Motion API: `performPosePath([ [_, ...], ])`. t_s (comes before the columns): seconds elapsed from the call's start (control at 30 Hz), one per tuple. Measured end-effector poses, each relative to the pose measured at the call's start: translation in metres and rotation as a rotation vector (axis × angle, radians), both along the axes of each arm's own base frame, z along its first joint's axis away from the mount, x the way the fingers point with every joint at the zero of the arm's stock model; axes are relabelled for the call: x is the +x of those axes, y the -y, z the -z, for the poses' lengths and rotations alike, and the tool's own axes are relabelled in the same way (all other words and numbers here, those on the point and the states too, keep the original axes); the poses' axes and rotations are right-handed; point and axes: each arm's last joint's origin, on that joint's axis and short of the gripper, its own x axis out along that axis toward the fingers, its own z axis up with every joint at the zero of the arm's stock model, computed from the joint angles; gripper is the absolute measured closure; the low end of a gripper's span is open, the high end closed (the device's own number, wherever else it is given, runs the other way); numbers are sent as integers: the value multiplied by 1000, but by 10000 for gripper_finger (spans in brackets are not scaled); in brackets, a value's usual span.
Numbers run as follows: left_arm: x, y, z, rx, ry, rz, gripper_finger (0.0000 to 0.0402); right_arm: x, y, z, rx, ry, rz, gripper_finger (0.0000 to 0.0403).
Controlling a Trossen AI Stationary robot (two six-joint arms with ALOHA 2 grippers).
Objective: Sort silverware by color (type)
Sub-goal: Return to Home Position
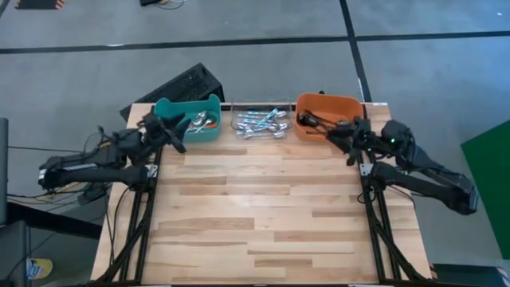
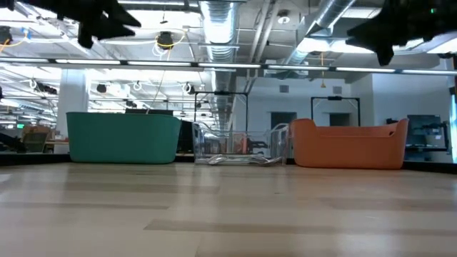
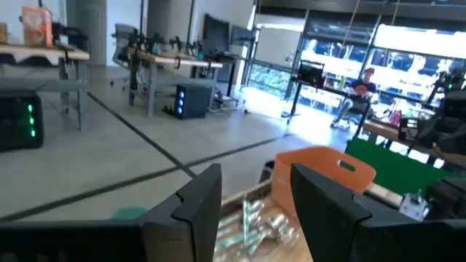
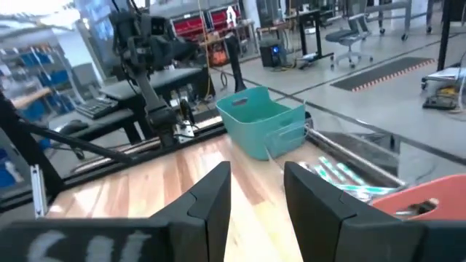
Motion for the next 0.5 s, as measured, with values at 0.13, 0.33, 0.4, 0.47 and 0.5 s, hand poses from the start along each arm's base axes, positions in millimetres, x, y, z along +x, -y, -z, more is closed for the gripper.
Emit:
performPosePath([
  [0.13, 4, 0, 16, -23, -41, 28, 250, 1, -1, 23, 25, -4, -13, 253],
  [0.33, 8, 1, 39, -75, -85, 100, 250, 2, -5, 57, 46, -37, -57, 253],
  [0.4, 9, 1, 47, -95, -93, 113, 250, 3, -7, 65, 52, -23, -70, 253],
  [0.47, 10, 1, 55, -122, -101, 117, 250, 3, -8, 72, 57, -12, -82, 253],
  [0.5, 10, 1, 59, -135, -106, 115, 250, 3, -8, 76, 57, -8, -88, 253],
])
